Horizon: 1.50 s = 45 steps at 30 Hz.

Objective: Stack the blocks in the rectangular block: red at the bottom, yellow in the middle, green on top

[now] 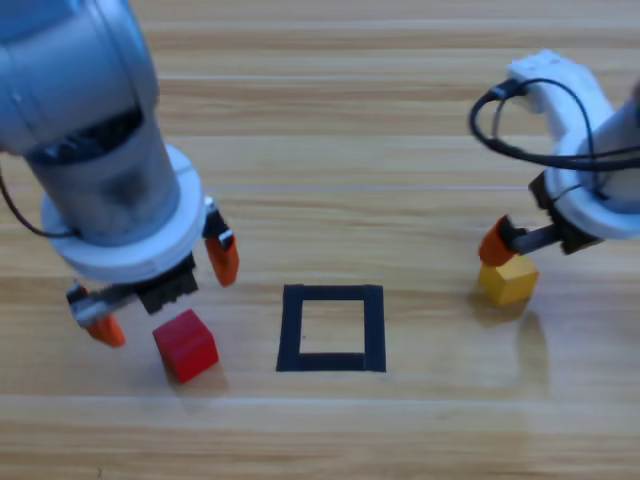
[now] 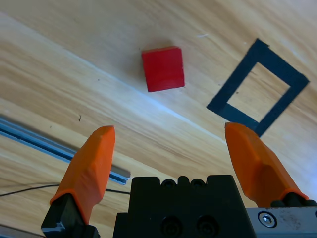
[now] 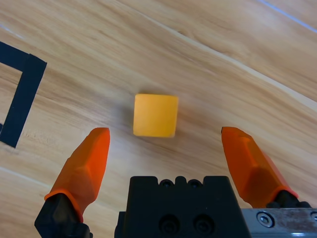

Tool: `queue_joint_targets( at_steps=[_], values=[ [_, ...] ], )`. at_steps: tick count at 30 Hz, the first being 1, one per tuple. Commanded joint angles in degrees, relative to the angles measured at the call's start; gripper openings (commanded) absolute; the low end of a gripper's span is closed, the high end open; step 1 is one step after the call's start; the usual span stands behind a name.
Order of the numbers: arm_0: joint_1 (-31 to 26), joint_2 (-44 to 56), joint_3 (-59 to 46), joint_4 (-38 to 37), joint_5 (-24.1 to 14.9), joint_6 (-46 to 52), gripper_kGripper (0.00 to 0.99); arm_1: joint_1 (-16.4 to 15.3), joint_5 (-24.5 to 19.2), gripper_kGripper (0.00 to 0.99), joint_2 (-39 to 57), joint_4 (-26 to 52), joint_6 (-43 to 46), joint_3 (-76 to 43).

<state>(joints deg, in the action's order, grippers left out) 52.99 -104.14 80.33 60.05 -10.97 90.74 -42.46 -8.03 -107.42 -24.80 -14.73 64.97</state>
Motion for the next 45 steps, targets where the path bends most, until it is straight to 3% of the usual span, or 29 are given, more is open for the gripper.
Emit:
queue_joint_targets(
  at_steps=[1, 8, 18, 20, 21, 24, 25, 37, 45],
  values=[
    [-2.0, -6.0, 0.4, -0.1, 1.7, 3.2, 0.954, -0.7, 1.4, 0.988, -9.1, -0.9, -0.6, 3.5],
    [-3.7, -6.9, -4.7, -6.3, 2.4, 7.8, 0.959, 0.4, 1.5, 0.974, -12.0, -0.8, -0.2, 4.8],
    [-8.5, -8.4, -10.4, -14.5, 6.3, 7.7, 0.965, 2.5, 2.9, 0.799, -15.6, -0.8, 0.5, 5.2],
    [-8.8, -8.7, -11.2, -15.4, 6.5, 7.9, 0.965, 2.6, 3.0, 0.716, -15.8, -0.8, 0.5, 5.0],
    [-9.0, -9.1, -11.3, -15.8, 6.6, 7.9, 0.965, 2.6, 3.2, 0.594, -15.8, -0.8, 0.5, 4.9],
    [-9.2, -10.1, -11.2, -16.3, 6.6, 7.8, 0.965, 2.9, 5.0, 0.074, -15.1, -0.8, 1.0, 4.4],
    [-9.2, -10.5, -11.2, -16.5, 6.6, 7.7, 0.965, 3.0, 5.0, 0.035, -14.7, -0.8, 1.0, 4.1],
    [-9.8, -14.2, -10.3, -18.1, 6.5, 5.0, 0.95, 3.5, 7.2, 0.026, -5.2, 1.0, 0.1, -2.1],
    [-11.2, -13.9, -10.5, -18.2, 7.5, 2.4, 0.723, 3.5, 7.5, 0.028, -2.2, 0.9, -0.4, -3.8]
  ],
)
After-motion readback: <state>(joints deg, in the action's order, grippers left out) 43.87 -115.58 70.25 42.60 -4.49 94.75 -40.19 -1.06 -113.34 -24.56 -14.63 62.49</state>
